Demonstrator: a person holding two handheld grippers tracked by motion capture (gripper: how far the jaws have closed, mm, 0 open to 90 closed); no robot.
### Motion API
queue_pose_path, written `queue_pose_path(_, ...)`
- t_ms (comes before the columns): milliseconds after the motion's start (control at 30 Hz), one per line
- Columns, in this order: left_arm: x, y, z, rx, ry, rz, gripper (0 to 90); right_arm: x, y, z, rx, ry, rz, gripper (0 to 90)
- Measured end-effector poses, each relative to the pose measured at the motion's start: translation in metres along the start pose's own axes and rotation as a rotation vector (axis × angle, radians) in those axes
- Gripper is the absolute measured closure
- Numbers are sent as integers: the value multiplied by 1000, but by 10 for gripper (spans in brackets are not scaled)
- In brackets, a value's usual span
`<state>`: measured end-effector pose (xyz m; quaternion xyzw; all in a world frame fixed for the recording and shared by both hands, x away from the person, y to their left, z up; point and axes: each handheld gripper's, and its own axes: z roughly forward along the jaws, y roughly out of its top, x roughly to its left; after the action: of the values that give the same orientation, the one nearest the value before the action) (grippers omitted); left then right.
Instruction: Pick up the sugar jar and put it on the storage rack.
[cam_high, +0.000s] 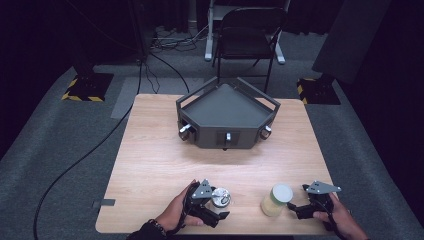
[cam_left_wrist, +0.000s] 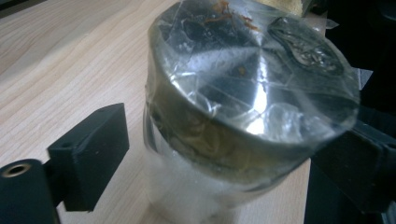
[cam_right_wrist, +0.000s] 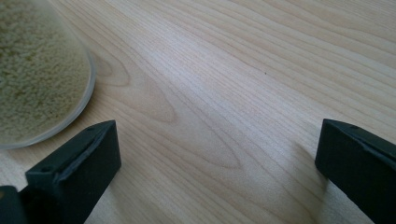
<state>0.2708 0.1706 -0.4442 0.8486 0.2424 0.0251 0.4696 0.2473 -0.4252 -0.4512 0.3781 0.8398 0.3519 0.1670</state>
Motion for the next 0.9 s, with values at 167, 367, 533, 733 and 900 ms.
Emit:
queue_pose_path(167, -5, -4, 2, -18, 35, 50, 238, 0, 0, 0, 0, 0, 0, 0)
queue_pose_path(367, -5, -4, 3, -23, 31, 71, 280, 0, 0, 0, 0, 0, 1, 0)
queue_pose_path(533, -7, -3, 2, -17, 37, 72, 282, 0, 0, 0, 0, 0, 1, 0)
queue_pose_path(733, -6, -3, 1, -18, 34, 59, 285, 0, 0, 0, 0, 0, 0, 0)
queue_pose_path(900, -7, -2, -1, -21, 38, 60, 287, 0, 0, 0, -1, 1, -1, 0)
